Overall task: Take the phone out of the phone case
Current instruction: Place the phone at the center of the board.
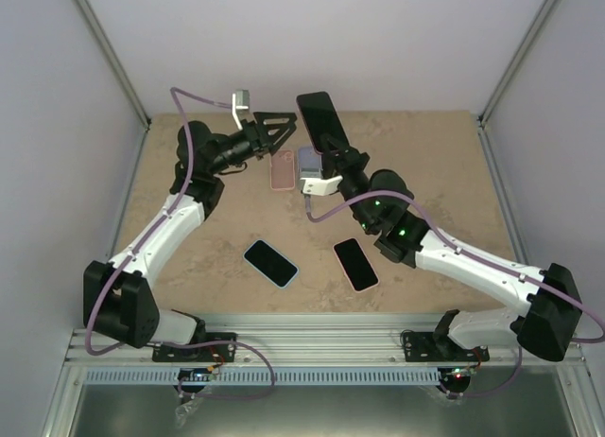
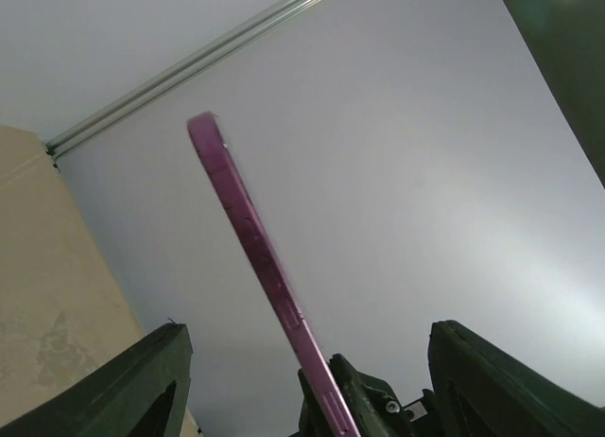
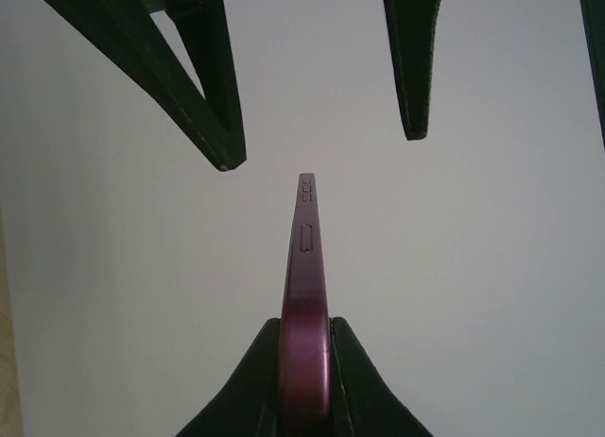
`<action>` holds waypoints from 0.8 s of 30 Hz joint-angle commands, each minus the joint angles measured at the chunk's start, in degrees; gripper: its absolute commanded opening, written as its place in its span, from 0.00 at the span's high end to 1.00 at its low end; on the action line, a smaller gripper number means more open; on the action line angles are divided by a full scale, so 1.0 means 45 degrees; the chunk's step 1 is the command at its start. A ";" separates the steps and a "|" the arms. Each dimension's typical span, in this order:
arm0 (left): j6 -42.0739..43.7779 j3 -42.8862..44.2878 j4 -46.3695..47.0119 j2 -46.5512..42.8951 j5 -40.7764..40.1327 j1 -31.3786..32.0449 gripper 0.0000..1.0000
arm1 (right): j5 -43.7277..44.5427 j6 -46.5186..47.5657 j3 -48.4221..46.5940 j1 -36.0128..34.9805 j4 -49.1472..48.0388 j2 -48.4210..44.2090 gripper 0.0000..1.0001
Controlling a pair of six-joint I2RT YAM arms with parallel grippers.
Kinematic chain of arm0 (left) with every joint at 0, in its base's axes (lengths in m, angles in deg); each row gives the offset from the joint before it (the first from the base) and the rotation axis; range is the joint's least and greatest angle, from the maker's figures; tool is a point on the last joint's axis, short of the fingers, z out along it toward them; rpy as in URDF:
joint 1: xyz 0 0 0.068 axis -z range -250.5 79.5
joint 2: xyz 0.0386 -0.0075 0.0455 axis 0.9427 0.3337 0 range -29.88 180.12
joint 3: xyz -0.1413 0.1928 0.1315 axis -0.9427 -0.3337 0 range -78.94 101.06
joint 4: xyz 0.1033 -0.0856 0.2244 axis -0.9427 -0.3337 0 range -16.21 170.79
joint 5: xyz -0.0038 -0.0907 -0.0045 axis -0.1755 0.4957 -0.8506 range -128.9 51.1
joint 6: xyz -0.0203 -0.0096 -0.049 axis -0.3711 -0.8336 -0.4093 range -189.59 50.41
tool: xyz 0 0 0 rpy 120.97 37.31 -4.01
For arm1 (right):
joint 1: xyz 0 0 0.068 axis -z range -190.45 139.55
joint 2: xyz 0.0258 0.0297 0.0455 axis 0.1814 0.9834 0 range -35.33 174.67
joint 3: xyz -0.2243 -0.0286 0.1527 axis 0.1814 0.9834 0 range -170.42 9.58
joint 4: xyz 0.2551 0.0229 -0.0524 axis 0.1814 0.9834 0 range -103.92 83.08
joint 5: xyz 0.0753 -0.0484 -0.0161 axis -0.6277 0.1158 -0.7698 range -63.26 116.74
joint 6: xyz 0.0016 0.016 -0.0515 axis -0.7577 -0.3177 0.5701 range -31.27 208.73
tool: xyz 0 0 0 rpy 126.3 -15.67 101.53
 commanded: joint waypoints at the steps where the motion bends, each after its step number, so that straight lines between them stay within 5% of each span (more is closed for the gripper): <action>1: 0.0057 -0.0320 0.0408 -0.0317 -0.0433 0.0195 0.31 | 0.0178 0.0943 0.0202 -0.0198 -0.1957 -0.0090 0.99; 24: -0.1193 -0.1382 0.2279 -0.0040 -0.0207 0.0717 0.78 | -0.0720 0.4732 0.2601 -0.0456 -0.6177 0.0297 0.98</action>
